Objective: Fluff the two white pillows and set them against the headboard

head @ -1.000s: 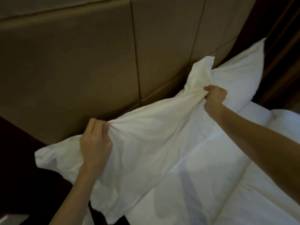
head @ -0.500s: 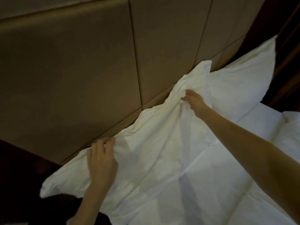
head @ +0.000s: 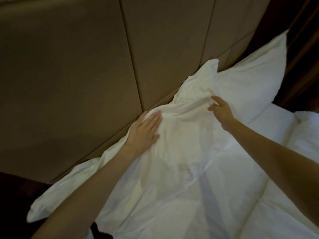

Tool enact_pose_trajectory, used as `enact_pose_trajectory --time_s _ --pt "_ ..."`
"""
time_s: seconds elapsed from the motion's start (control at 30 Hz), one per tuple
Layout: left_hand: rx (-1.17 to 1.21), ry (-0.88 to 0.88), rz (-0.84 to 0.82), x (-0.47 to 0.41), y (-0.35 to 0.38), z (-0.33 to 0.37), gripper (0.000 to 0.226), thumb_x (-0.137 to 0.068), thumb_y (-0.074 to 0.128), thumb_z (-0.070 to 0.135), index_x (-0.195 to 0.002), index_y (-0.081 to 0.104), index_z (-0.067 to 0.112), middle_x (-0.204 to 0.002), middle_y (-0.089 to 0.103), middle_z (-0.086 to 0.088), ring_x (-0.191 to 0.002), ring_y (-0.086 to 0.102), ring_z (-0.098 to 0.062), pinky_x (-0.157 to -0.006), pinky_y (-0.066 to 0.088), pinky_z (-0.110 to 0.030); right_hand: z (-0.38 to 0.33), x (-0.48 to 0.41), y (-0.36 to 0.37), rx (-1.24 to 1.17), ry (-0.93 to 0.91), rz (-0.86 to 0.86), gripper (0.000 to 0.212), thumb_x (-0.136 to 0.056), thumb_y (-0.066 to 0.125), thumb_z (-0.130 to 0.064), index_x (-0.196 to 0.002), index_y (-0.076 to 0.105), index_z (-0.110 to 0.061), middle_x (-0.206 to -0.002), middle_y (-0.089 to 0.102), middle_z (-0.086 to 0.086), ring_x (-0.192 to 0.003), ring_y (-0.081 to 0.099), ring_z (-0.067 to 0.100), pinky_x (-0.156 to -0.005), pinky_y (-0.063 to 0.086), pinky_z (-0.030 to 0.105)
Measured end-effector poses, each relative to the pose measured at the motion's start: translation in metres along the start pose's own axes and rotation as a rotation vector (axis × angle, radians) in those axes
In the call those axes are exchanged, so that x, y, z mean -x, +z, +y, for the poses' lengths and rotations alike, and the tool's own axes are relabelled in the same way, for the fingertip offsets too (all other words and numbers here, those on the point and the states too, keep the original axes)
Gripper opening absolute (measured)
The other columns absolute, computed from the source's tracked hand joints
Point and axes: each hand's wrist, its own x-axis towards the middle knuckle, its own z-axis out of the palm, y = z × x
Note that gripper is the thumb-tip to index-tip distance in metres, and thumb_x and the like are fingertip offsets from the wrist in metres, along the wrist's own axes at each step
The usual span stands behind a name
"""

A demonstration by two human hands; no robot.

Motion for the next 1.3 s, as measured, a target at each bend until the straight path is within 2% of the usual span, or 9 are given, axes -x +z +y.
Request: enact_pose_trajectory --time_s 0.1,0.2,0.3,0.43,0.6,0.8,0.9,1.17,1.3 --pt "-0.004 -0.108 0.053 0.006 -0.001 0.001 0.068 -0.094 0.038 0.042 -0.149 0.023 0.005 -0.158 0.024 -0.008 -0.146 0.021 -0.021 -0.117 0.005 -0.046 0.027 0.004 -0.008 0.1 0.054 0.096 0.05 -0.084 0.058 -0.009 -0.133 0.054 -0.019 -0.135 0.054 0.012 -0.099 0.051 0.017 -0.083 0.038 0.024" --pt "-0.051 -0.113 0.123 0.006 -0.003 0.016 0.059 -0.093 0.039 0.026 -0.143 0.032 -0.004 -0.153 0.032 -0.017 -0.144 0.027 -0.028 -0.116 0.01 -0.048 0.054 0.007 -0.007 0.129 0.147 0.052 0.054 -0.087 0.059 -0.012 -0.14 0.047 -0.014 -0.144 0.048 0.012 -0.122 0.051 0.026 -0.093 0.036 0.024" --pt "-0.053 0.027 0.202 -0.014 -0.006 0.032 0.054 -0.087 0.031 0.014 -0.136 0.047 0.0 -0.146 0.046 -0.015 -0.138 0.039 -0.026 -0.114 0.025 -0.045 0.078 0.01 -0.002 0.202 0.233 -0.058 0.057 -0.091 0.056 -0.019 -0.145 0.039 -0.015 -0.147 0.046 0.012 -0.131 0.046 0.029 -0.11 0.036 0.037" --pt "0.066 0.264 0.26 -0.066 -0.009 0.06 0.052 -0.087 0.039 0.018 -0.137 0.048 0.009 -0.148 0.043 -0.011 -0.138 0.04 -0.026 -0.111 0.034 -0.046 0.113 0.023 0.005 0.234 0.326 -0.147 0.062 -0.095 0.05 -0.025 -0.152 0.026 -0.02 -0.155 0.034 0.011 -0.137 0.039 0.031 -0.11 0.033 0.039" --pt "0.157 0.283 0.083 -0.143 0.004 0.064 0.059 -0.096 0.03 0.036 -0.151 0.015 0.024 -0.162 0.005 -0.008 -0.148 0.012 -0.023 -0.117 0.016 -0.037 0.149 0.029 -0.011 0.182 0.401 -0.175 0.067 -0.096 0.051 -0.025 -0.154 0.018 -0.017 -0.16 0.022 0.009 -0.144 0.027 0.027 -0.114 0.025 0.036" --pt "0.178 0.31 0.129 -0.216 0.006 0.073 0.063 -0.099 0.025 0.04 -0.152 0.007 0.013 -0.161 -0.001 -0.012 -0.149 0.0 -0.023 -0.12 0.001 -0.033 0.139 0.002 -0.028 0.108 0.268 -0.01 0.06 -0.098 0.045 -0.028 -0.152 0.022 -0.022 -0.16 0.024 0.004 -0.144 0.029 0.026 -0.114 0.025 0.036" --pt "0.215 0.315 0.144 -0.241 0.002 0.076 0.062 -0.098 0.027 0.038 -0.152 0.012 0.011 -0.161 0.004 -0.012 -0.149 0.005 -0.023 -0.121 0.003 -0.034 0.136 -0.013 -0.03 0.06 0.291 -0.042 0.059 -0.097 0.045 -0.034 -0.152 0.025 -0.025 -0.159 0.026 0.003 -0.143 0.03 0.025 -0.115 0.024 0.038" --pt "0.195 0.321 0.148 -0.267 -0.008 0.085 0.056 -0.098 0.032 0.033 -0.148 0.028 0.01 -0.159 0.021 -0.011 -0.147 0.018 -0.023 -0.118 0.007 -0.033 0.177 0.014 -0.064 0.12 0.573 -0.122 0.045 -0.095 0.052 -0.023 -0.136 0.05 -0.005 -0.145 0.047 0.014 -0.132 0.045 0.03 -0.109 0.033 0.039" --pt "0.155 0.297 0.073 -0.269 -0.019 0.106 0.051 -0.099 0.03 0.026 -0.147 0.028 0.009 -0.158 0.024 -0.01 -0.146 0.017 -0.026 -0.118 0.005 -0.039 0.174 0.035 -0.091 0.001 0.557 -0.022 0.027 -0.094 0.053 -0.015 -0.117 0.061 -0.004 -0.122 0.059 0.016 -0.101 0.054 0.027 -0.076 0.044 0.03"
